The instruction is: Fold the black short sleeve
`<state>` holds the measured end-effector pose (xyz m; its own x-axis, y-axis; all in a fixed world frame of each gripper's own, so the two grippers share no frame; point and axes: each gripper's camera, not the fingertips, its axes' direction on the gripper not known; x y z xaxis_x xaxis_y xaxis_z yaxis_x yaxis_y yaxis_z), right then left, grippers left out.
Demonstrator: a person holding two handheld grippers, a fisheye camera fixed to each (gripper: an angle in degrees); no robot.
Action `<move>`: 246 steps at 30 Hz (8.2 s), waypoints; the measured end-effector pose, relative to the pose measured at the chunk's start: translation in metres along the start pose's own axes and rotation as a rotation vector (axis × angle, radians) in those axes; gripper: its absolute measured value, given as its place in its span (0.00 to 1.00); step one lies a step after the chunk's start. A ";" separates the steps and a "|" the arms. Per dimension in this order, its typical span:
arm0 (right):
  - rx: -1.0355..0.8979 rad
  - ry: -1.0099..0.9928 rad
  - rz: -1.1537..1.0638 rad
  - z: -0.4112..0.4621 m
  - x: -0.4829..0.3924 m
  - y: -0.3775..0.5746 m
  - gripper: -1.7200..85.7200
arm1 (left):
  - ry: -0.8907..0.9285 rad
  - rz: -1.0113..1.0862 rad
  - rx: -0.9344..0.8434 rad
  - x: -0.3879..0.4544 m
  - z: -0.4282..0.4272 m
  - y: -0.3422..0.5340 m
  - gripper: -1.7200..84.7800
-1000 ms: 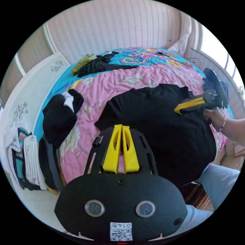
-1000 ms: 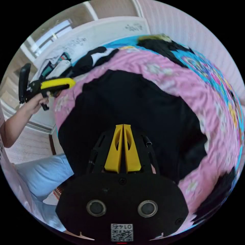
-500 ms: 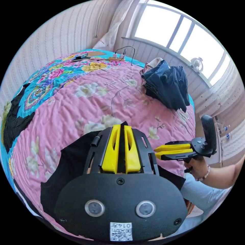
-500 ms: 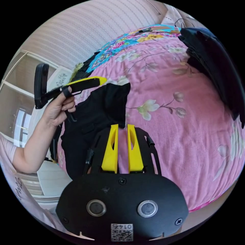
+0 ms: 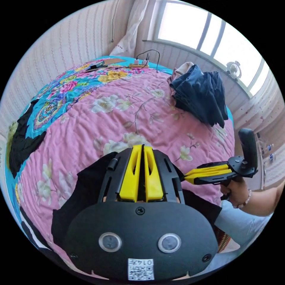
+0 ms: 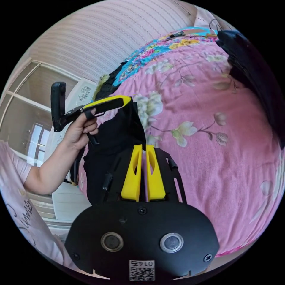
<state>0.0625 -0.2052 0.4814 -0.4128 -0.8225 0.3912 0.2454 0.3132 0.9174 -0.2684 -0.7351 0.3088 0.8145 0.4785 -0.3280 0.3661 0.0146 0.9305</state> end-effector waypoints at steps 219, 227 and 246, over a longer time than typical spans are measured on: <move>0.034 -0.099 -0.038 -0.337 -0.226 0.275 0.15 | -0.193 -0.128 -0.155 0.307 0.014 0.255 0.13; 0.090 0.000 -0.059 -0.357 -0.230 0.279 0.13 | -0.332 0.006 -0.320 0.331 0.165 0.231 0.14; 0.096 -0.002 -0.187 -0.362 -0.238 0.294 0.10 | -0.222 0.054 -0.322 0.310 0.251 0.246 0.13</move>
<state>0.5501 -0.0891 0.6319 -0.4453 -0.8696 0.2134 0.0793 0.1991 0.9768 0.1869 -0.8040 0.3948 0.9192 0.2853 -0.2715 0.1888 0.2858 0.9395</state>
